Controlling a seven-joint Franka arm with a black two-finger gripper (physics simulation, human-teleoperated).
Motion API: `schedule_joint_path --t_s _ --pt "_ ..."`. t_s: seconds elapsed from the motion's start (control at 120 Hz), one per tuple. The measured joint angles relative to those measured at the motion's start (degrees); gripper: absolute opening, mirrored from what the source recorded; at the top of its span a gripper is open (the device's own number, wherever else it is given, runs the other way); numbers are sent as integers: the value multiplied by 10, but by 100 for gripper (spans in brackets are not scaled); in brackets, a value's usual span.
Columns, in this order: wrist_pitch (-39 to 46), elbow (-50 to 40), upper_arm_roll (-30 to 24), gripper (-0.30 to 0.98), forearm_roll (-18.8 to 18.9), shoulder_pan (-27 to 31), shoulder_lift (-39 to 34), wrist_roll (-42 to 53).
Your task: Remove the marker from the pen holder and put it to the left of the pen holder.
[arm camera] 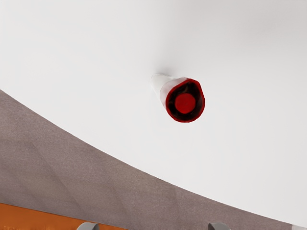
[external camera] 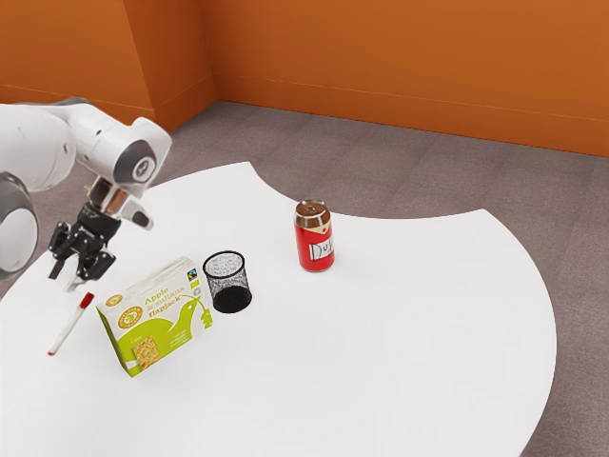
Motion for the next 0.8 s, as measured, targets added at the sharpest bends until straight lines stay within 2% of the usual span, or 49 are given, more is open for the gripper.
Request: schedule_joint_path --t_s 0.167,0.292,0.392,0.458,0.608,0.7,0.8 --pt "-2 5 8 48 -2 1 -2 -4" --pt "-3 6 8 57 -3 1 -9 -7" --pt "3 6 4 61 -9 0 -47 -8" --pt "15 3 -1 63 -37 -1 -103 -10" --pt "82 -32 -90 66 -108 -1 -239 -16" --pt "109 -7 -126 67 -158 -16 -254 -20" --pt "131 2 -136 68 -186 -49 -258 -28"
